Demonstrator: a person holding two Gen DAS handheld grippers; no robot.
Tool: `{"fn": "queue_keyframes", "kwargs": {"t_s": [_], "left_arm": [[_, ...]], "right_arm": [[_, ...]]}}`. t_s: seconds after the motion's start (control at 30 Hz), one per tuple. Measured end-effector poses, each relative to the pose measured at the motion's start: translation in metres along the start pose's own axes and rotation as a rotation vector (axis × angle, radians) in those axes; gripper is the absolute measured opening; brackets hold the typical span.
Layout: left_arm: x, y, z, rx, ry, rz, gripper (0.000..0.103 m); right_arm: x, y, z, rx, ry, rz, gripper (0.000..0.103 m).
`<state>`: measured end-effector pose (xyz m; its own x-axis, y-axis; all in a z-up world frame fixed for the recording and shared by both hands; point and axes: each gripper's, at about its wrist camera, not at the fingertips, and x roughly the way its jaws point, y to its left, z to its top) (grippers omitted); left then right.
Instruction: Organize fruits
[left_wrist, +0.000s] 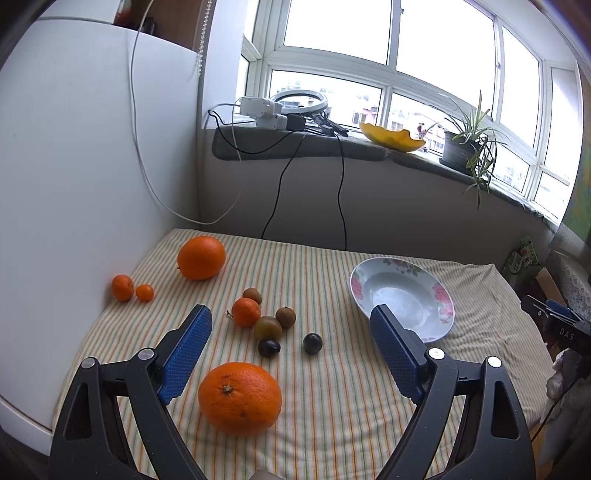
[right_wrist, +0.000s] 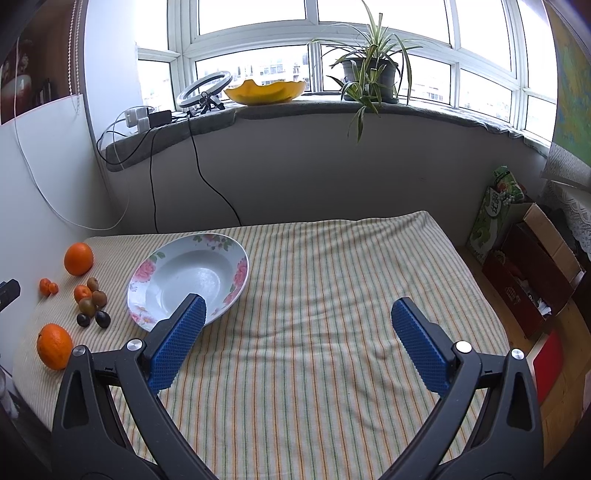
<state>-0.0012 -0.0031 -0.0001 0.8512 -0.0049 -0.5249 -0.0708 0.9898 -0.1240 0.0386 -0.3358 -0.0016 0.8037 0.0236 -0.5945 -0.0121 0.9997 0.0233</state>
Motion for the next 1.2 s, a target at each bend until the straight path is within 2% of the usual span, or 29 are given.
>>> {"fn": "queue_keyframes", "kwargs": {"t_s": [0.53,0.7,0.9,1.2], "left_arm": [[-0.001,-0.001,0.000,0.006,-0.012,-0.002,0.088],[0.000,0.004,-0.001,-0.019,0.027,-0.004,0.088],[0.000,0.015,-0.008,-0.055,0.072,-0.009,0.088],[-0.002,0.039,-0.025,-0.096,0.099,0.007,0.088]], "right_arm": [[0.001,-0.001,0.000,0.006,0.008,0.005,0.102],[0.004,0.000,0.000,0.007,0.019,0.021,0.102],[0.010,0.007,-0.002,0.000,0.052,0.069,0.102],[0.016,0.029,-0.005,-0.029,0.087,0.179,0.102]]}}
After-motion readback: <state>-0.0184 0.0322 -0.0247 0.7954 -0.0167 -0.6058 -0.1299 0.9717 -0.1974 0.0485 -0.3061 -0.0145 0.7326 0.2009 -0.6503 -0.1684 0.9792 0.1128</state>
